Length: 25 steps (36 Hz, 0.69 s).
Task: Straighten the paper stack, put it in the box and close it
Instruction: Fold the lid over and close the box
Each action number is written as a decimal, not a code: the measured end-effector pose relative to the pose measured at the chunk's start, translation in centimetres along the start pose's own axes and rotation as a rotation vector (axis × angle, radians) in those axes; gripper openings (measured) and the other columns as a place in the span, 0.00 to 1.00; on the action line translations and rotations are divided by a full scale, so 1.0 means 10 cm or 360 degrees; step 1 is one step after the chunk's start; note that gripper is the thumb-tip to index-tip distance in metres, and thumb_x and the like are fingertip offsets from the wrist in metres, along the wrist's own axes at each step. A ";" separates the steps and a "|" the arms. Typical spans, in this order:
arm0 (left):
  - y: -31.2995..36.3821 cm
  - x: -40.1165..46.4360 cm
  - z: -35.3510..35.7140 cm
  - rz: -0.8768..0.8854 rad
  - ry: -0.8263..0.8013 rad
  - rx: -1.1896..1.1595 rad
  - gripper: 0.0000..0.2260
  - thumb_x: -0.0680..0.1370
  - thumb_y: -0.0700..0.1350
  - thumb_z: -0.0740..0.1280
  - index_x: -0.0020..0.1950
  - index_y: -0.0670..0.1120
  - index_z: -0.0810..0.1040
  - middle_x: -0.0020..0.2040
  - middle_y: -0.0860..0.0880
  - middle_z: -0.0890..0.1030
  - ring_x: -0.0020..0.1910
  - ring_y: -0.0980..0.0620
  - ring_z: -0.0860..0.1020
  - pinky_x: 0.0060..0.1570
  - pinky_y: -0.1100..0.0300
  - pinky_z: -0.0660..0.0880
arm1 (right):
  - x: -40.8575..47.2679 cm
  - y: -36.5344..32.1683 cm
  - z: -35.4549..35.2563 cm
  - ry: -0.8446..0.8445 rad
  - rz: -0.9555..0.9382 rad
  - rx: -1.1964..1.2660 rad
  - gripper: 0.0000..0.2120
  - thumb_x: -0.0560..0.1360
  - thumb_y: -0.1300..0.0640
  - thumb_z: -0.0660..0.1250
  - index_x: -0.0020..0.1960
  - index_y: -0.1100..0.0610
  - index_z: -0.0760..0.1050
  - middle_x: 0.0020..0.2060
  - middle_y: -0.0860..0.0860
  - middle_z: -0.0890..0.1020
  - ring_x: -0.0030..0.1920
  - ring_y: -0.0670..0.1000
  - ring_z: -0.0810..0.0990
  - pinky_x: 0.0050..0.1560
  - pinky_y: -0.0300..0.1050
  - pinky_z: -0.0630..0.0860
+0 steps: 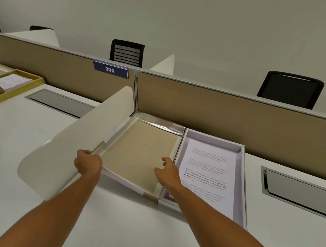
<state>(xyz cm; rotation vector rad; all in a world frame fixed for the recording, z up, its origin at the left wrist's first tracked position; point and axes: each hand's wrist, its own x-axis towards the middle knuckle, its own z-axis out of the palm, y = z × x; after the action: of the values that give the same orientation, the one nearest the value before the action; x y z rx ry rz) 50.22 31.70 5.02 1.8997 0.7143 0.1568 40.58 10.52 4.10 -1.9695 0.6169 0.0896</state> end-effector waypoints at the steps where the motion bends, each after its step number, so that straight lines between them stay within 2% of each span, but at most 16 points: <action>1: 0.02 -0.02 -0.02 0.0013 -0.0019 -0.0060 0.15 0.75 0.30 0.62 0.61 0.38 0.73 0.59 0.36 0.78 0.54 0.36 0.79 0.47 0.50 0.76 | -0.01 -0.01 -0.02 0.0002 0.0005 0.0025 0.28 0.77 0.60 0.65 0.75 0.53 0.63 0.73 0.56 0.70 0.70 0.57 0.72 0.68 0.52 0.74; 4: 0.09 -0.13 -0.08 0.0032 -0.0100 -0.0224 0.16 0.76 0.33 0.62 0.63 0.41 0.70 0.54 0.39 0.75 0.45 0.40 0.77 0.41 0.53 0.73 | -0.04 -0.06 -0.09 0.0018 0.0014 0.0108 0.27 0.78 0.60 0.66 0.75 0.53 0.63 0.73 0.56 0.70 0.70 0.57 0.72 0.68 0.53 0.74; 6: 0.14 -0.21 -0.12 0.0075 -0.0134 -0.0312 0.16 0.76 0.34 0.63 0.64 0.42 0.69 0.52 0.41 0.75 0.43 0.43 0.76 0.37 0.54 0.73 | -0.07 -0.12 -0.14 0.0034 0.0009 0.0151 0.27 0.79 0.60 0.65 0.75 0.53 0.63 0.73 0.56 0.70 0.70 0.58 0.72 0.68 0.53 0.74; 8: 0.21 -0.28 -0.17 0.0124 -0.0138 -0.0390 0.17 0.76 0.34 0.64 0.64 0.41 0.70 0.51 0.43 0.75 0.43 0.44 0.76 0.38 0.55 0.72 | -0.10 -0.19 -0.19 0.0041 -0.0003 0.0201 0.26 0.79 0.60 0.65 0.75 0.52 0.63 0.73 0.55 0.70 0.70 0.58 0.72 0.68 0.52 0.74; 11: 0.32 -0.39 -0.23 0.0194 -0.0150 -0.0505 0.15 0.75 0.35 0.65 0.60 0.43 0.71 0.51 0.45 0.75 0.41 0.47 0.75 0.34 0.60 0.72 | -0.14 -0.33 -0.27 0.0039 -0.0039 0.0281 0.25 0.80 0.59 0.64 0.75 0.52 0.63 0.72 0.55 0.71 0.69 0.57 0.73 0.65 0.51 0.73; 14: 0.44 -0.57 -0.27 0.0287 -0.0185 -0.0629 0.14 0.74 0.34 0.67 0.55 0.47 0.70 0.50 0.47 0.75 0.37 0.52 0.74 0.35 0.62 0.72 | -0.19 -0.49 -0.33 0.0022 -0.0077 0.0365 0.23 0.80 0.59 0.63 0.74 0.52 0.64 0.69 0.54 0.73 0.67 0.57 0.74 0.63 0.50 0.74; 16: 0.49 -0.71 -0.27 0.0373 -0.0239 -0.0716 0.14 0.74 0.34 0.68 0.55 0.47 0.70 0.49 0.48 0.76 0.38 0.56 0.74 0.37 0.64 0.72 | -0.21 -0.61 -0.38 0.0005 -0.0108 0.0452 0.21 0.80 0.59 0.63 0.73 0.52 0.66 0.66 0.54 0.76 0.62 0.55 0.77 0.64 0.50 0.77; 20: 0.58 -1.04 -0.26 0.0559 -0.0371 -0.0885 0.16 0.73 0.34 0.71 0.56 0.46 0.70 0.46 0.51 0.77 0.41 0.57 0.77 0.39 0.65 0.74 | -0.28 -0.91 -0.48 -0.0066 -0.0110 0.0727 0.20 0.80 0.59 0.62 0.71 0.55 0.70 0.52 0.52 0.79 0.58 0.56 0.81 0.60 0.52 0.81; 23: 0.62 -1.28 -0.21 0.0724 -0.0456 -0.0919 0.20 0.72 0.37 0.75 0.58 0.44 0.70 0.52 0.50 0.78 0.43 0.55 0.81 0.38 0.67 0.79 | -0.35 -1.10 -0.55 -0.0149 -0.0051 0.0949 0.16 0.80 0.56 0.63 0.67 0.59 0.72 0.57 0.54 0.78 0.56 0.56 0.83 0.55 0.51 0.82; 25: 0.62 -1.44 -0.17 0.0840 -0.0507 -0.0922 0.20 0.71 0.37 0.76 0.57 0.44 0.70 0.54 0.50 0.79 0.46 0.52 0.82 0.42 0.66 0.81 | -0.42 -1.19 -0.61 -0.0188 -0.0027 0.1045 0.11 0.81 0.54 0.62 0.59 0.59 0.75 0.54 0.54 0.80 0.54 0.56 0.83 0.56 0.52 0.82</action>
<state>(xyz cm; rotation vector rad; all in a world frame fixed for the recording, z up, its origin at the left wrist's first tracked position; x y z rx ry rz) 40.36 23.52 14.21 1.4590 -0.0673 0.3422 41.14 10.97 18.07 -1.3235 0.4737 -0.0090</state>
